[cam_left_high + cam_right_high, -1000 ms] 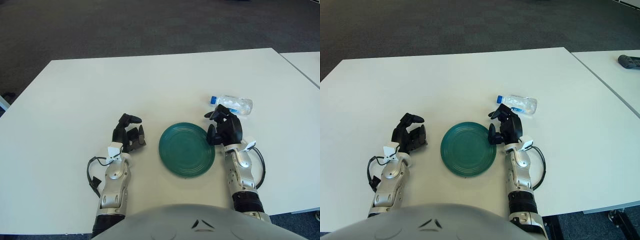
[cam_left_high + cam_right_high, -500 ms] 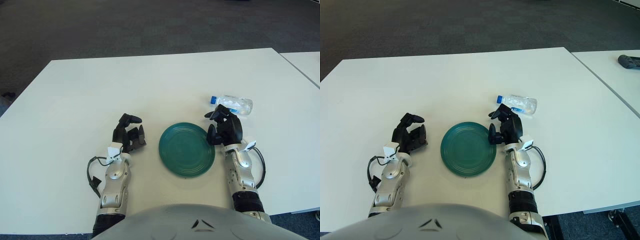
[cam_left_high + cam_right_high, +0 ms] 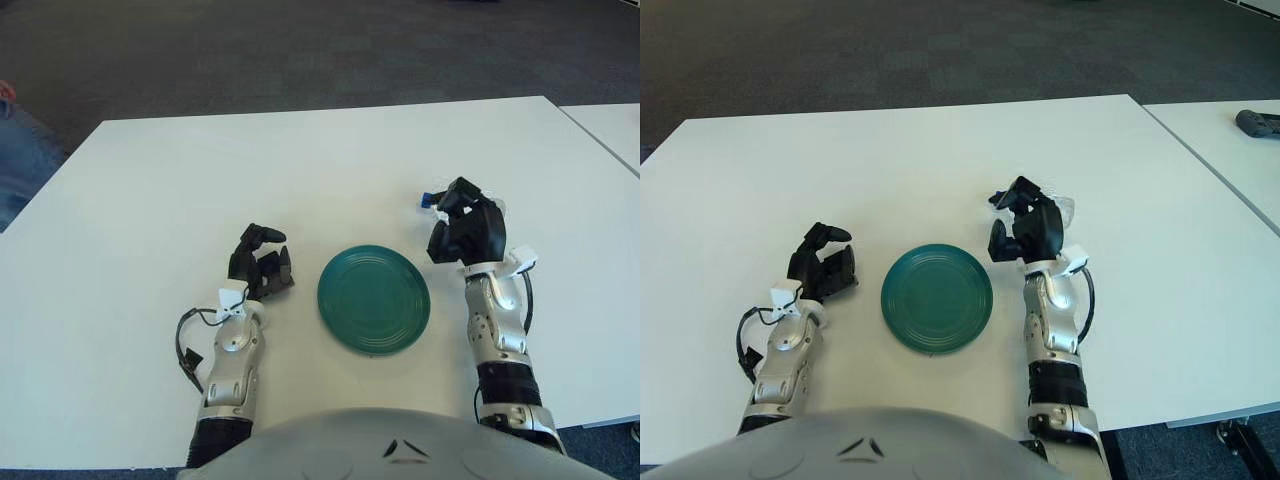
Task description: Put the bottle into the plate.
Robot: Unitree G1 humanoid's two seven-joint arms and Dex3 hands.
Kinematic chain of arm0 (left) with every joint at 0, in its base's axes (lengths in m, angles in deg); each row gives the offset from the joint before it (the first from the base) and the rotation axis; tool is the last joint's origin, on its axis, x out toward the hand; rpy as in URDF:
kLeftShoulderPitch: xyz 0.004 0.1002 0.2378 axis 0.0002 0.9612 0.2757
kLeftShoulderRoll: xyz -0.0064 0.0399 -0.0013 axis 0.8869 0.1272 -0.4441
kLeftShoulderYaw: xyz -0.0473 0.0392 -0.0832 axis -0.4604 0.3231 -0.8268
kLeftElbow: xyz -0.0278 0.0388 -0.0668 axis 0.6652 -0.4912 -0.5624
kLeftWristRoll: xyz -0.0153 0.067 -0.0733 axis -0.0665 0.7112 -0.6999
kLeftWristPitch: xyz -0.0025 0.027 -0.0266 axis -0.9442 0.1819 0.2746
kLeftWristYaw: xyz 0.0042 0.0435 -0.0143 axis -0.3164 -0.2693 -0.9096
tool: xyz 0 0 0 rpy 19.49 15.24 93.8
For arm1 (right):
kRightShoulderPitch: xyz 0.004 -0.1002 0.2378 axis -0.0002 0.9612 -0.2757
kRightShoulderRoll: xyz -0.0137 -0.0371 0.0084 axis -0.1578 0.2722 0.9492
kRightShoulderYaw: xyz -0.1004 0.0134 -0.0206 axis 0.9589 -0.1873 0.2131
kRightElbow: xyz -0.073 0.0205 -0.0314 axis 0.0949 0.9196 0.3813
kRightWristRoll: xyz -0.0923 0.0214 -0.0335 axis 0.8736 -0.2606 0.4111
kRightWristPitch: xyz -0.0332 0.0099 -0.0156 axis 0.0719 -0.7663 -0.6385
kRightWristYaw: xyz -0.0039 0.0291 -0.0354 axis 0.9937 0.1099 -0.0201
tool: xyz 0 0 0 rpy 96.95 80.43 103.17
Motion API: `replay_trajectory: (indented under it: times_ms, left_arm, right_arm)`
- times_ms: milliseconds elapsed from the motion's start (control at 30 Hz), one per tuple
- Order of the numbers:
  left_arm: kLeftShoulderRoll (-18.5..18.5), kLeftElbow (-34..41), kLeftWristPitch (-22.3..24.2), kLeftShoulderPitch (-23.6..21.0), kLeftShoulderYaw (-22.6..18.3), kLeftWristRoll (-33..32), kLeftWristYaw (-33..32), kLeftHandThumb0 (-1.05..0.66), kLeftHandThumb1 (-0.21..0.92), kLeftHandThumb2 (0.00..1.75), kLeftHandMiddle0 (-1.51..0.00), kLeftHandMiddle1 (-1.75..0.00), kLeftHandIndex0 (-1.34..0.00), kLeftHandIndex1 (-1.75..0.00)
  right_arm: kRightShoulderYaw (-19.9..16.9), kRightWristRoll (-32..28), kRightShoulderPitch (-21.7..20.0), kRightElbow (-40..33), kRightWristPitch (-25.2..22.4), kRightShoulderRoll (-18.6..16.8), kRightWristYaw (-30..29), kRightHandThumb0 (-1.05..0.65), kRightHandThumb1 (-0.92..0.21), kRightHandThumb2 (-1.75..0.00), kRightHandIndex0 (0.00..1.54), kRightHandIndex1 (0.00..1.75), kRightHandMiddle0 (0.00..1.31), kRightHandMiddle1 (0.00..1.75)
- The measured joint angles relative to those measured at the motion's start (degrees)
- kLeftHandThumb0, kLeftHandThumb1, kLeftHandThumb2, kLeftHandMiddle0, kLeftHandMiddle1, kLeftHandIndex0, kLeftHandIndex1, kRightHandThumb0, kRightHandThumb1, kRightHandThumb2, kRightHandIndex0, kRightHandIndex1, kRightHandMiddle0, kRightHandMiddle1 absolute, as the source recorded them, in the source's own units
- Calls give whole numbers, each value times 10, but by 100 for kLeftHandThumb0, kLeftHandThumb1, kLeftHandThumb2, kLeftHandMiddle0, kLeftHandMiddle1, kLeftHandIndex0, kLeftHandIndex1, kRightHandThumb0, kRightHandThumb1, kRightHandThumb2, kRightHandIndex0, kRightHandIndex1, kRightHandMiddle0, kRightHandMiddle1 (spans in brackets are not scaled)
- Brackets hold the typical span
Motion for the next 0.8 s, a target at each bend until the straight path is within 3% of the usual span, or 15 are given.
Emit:
replay_trajectory:
  times_ms: [200, 333, 433, 500, 567, 633, 700, 767, 800]
  left_arm:
    - [0, -5, -3, -4, 0, 2, -6, -47, 38, 124, -119, -175, -57, -175]
    - [0, -9, -6, -7, 1, 2, -9, -47, 37, 124, -119, -175, -57, -175]
    - [0, -9, -6, -7, 0, 2, -11, -47, 37, 125, -119, -175, -57, -175]
    - [0, -9, -6, -7, 0, 2, -11, -47, 37, 125, -119, -175, -57, -175]
    - [0, -9, -6, -7, 0, 2, -11, -47, 37, 125, -118, -175, -58, -175]
    - [0, -10, -6, -8, 1, 2, -11, -47, 37, 125, -117, -175, -58, -175]
    - [1, -11, -6, -8, 3, 2, -11, -47, 37, 125, -116, -175, -57, -175]
    - [1, -12, -6, -9, 4, 2, -11, -47, 37, 125, -115, -175, -57, -175]
    - [1, -12, -6, -9, 4, 2, -11, -47, 37, 124, -115, -175, -57, -175]
  right_arm:
    - [-16, 31, -29, 24, 15, 30, -6, -1, -6, -153, 76, 175, 74, 151]
    - [-28, 140, -51, 66, 79, 89, -56, -1, -16, -144, 68, 175, 65, 155]
    - [-32, 209, -55, 74, 101, 119, -106, -1, -22, -137, 63, 175, 61, 155]
    - [-31, 260, -55, 75, 105, 136, -144, -1, -29, -132, 57, 174, 53, 165]
    - [-29, 312, -55, 75, 105, 152, -180, -1, -46, -112, 47, 169, 39, 170]
    - [-23, 356, -54, 76, 103, 166, -209, -18, -66, -83, 42, 155, 33, 170]
    - [-13, 404, -54, 77, 95, 181, -234, -27, -79, -64, 37, 140, 30, 168]
    - [0, 454, -55, 79, 84, 198, -256, -31, -85, -56, 31, 124, 27, 169]
    - [8, 479, -56, 81, 78, 207, -267, -44, -87, -51, 28, 112, 19, 153]
